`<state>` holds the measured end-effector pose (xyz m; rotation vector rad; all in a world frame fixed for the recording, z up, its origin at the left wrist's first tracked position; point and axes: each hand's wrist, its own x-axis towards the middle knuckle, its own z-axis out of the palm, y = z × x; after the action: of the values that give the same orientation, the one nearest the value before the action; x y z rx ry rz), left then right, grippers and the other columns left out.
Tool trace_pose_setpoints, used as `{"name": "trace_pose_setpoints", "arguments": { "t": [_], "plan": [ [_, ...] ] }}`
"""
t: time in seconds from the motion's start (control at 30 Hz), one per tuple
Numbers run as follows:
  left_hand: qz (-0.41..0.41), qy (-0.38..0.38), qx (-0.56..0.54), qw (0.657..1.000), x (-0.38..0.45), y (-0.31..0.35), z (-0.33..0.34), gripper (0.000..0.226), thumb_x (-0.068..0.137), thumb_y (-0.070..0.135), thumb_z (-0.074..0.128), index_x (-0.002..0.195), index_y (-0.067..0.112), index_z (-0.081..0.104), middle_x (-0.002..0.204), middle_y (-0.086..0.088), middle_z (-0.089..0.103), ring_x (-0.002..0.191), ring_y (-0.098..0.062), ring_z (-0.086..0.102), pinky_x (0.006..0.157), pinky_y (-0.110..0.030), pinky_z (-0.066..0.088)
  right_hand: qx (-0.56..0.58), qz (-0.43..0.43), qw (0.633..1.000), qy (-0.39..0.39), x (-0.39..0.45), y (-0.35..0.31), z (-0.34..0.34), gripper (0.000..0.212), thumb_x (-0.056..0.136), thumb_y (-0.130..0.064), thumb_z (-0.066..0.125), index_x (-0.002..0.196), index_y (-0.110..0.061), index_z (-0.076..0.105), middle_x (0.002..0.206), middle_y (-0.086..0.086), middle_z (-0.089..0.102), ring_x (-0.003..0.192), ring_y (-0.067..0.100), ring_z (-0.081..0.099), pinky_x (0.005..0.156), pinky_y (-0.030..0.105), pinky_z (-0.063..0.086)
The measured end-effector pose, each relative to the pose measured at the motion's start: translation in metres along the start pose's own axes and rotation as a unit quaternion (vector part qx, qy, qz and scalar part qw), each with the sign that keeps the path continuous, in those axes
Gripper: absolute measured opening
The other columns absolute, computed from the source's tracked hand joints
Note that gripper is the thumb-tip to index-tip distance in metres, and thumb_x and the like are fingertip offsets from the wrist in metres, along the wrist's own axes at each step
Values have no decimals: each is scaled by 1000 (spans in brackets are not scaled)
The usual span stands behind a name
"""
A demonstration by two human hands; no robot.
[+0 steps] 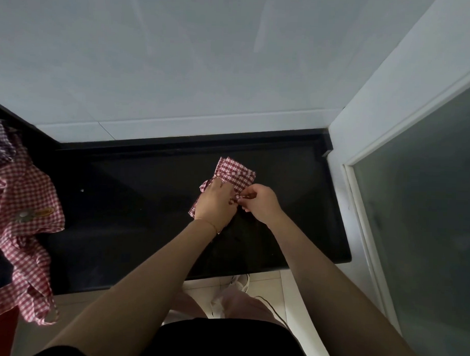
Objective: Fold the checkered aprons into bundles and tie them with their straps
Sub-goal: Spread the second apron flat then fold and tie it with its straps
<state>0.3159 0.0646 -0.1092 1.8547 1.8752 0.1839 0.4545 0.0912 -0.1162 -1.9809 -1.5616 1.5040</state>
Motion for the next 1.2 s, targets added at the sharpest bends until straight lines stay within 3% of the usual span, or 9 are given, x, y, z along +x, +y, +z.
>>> {"name": "trace_pose_setpoints", "arguments": {
  "t": [0.13,0.23,0.47,0.67,0.73,0.83,0.97,1.1,1.2],
  "plan": [
    [16,53,-24,998,-1,-5,6,9,95,21,61,98,16,67,103,3,61,97,-12,56,89,-28,48,-31,-30,999,5,-1,-2,5,5,94,-18,66,99,-17,65,89,-4,63,80,11,63,75,27,53],
    [11,61,-19,998,2,-6,2,12,96,22,60,93,16,69,95,2,64,90,-12,60,82,-28,52,-32,-37,999,-15,-2,-4,3,5,96,-16,62,99,-17,66,91,-3,63,82,11,60,75,26,47],
    [26,72,-24,997,-2,-9,5,15,95,28,64,94,18,74,94,3,66,86,-10,58,75,-20,44,120,57,990,-46,-4,-11,4,12,99,-14,58,106,-18,65,103,2,65,83,10,61,68,21,47],
    [-3,53,-25,998,3,-7,2,11,91,27,65,87,18,70,95,4,59,90,-10,55,75,-19,42,132,70,987,-60,-3,-10,0,14,98,-10,58,108,-12,68,101,5,68,81,12,64,68,22,52],
    [-11,14,-17,1000,7,-6,-5,12,90,31,66,94,19,68,105,3,56,98,-11,52,81,-22,46,108,42,992,-56,-4,-9,-3,15,98,-9,59,108,-11,68,97,3,69,77,10,64,65,19,52],
    [4,-69,40,997,16,-4,-16,20,92,34,62,101,18,67,120,-1,49,113,-18,45,95,-35,49,-27,-21,999,-10,-4,-8,-2,8,97,-15,61,101,-17,68,89,-5,65,73,5,62,62,16,44],
    [39,-150,126,980,26,-2,-23,25,96,35,55,107,15,64,124,-7,50,112,-22,44,104,-37,43,-157,-68,984,53,0,-6,1,6,96,-18,62,93,-21,65,92,-9,60,85,5,57,78,20,40],
    [22,-150,115,982,29,-5,-32,24,97,30,55,110,11,63,121,-9,51,114,-23,45,103,-37,45,-168,-81,981,60,3,-9,5,5,97,-20,61,93,-20,62,91,-8,58,86,7,56,79,23,42],
    [-16,-105,25,994,25,-8,-30,16,96,26,57,102,16,68,109,-3,58,104,-16,53,93,-31,50,-137,-62,987,57,3,-6,7,4,99,-20,59,102,-18,61,93,-9,56,87,6,55,77,22,40]
  ]
}}
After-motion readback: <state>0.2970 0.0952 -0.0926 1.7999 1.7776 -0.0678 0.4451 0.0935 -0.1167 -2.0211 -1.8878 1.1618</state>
